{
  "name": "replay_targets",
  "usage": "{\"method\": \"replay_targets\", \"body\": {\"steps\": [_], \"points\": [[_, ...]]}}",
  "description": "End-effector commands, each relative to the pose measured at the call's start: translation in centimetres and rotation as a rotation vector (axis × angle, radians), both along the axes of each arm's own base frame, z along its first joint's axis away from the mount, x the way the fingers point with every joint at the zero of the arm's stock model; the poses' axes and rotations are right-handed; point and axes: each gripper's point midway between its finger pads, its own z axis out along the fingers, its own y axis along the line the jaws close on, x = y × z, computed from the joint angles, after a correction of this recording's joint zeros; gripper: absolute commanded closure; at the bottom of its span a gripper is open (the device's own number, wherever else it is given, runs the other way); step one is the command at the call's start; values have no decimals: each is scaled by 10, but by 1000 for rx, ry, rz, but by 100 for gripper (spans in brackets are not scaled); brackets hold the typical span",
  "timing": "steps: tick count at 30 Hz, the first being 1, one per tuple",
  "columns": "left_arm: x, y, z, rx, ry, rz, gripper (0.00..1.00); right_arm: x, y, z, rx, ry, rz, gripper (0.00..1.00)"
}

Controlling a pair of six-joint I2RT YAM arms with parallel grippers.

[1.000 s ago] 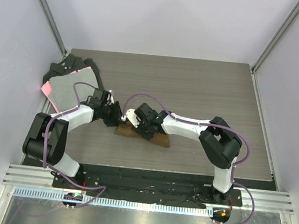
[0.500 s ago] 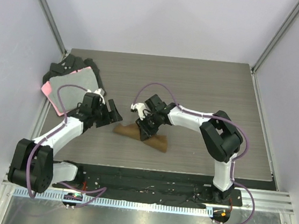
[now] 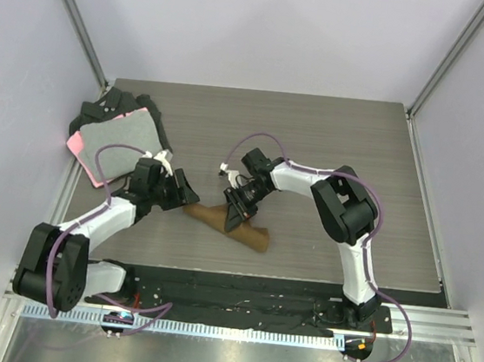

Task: Fold the napkin, place the utensils inside, and roll it up
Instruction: Roll the napkin with the utensil

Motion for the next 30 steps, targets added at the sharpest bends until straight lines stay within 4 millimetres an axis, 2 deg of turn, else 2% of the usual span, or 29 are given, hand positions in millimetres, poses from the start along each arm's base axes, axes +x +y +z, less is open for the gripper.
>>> {"method": "replay_targets", "body": {"steps": [1, 4, 9, 11, 12, 15, 19, 20, 23, 24, 26, 27, 28, 29, 30], "points": [[8, -12, 0, -35, -49, -53, 46, -9, -9, -18, -69, 93, -11, 73], [12, -16, -6, -40, -61, -62, 50, -6, -9, -20, -72, 94, -14, 73], [15, -23, -15, -60, -59, -93, 64, -4, -10, -22, -80, 95, -18, 72], [17, -26, -17, -70, -66, -104, 73, -1, -10, -21, -86, 89, -27, 71], [17, -27, -21, -68, -51, -105, 82, 1, -11, -20, -89, 82, -33, 70], [17, -27, -27, -60, -14, -105, 100, 11, -11, -9, -110, 16, -63, 63], [14, -24, -34, -32, 61, -100, 100, 36, -15, 26, -134, -145, -136, 52], [10, -23, -38, -27, 88, -100, 100, 42, -14, 43, -123, -204, -153, 46], [10, -25, -38, -37, 121, -98, 100, 59, -19, 67, -126, -364, -188, 38], [9, -26, -37, -39, 135, -99, 100, 63, -22, 82, -129, -447, -205, 33], [13, -27, -34, -45, 141, -95, 100, 72, -20, 99, -96, -578, -212, 30], [5, -25, -38, -37, 190, -95, 100, 66, -22, 104, -101, -649, -210, 26], [3, -25, -38, -34, 208, -93, 100, 72, -16, 114, -68, -740, -208, 23], [6, -26, -35, -31, 209, -93, 100, 68, -13, 116, -67, -798, -185, 22], [1, -24, -37, -22, 246, -87, 100, 48, -6, 113, -66, -851, -135, 21]]}}
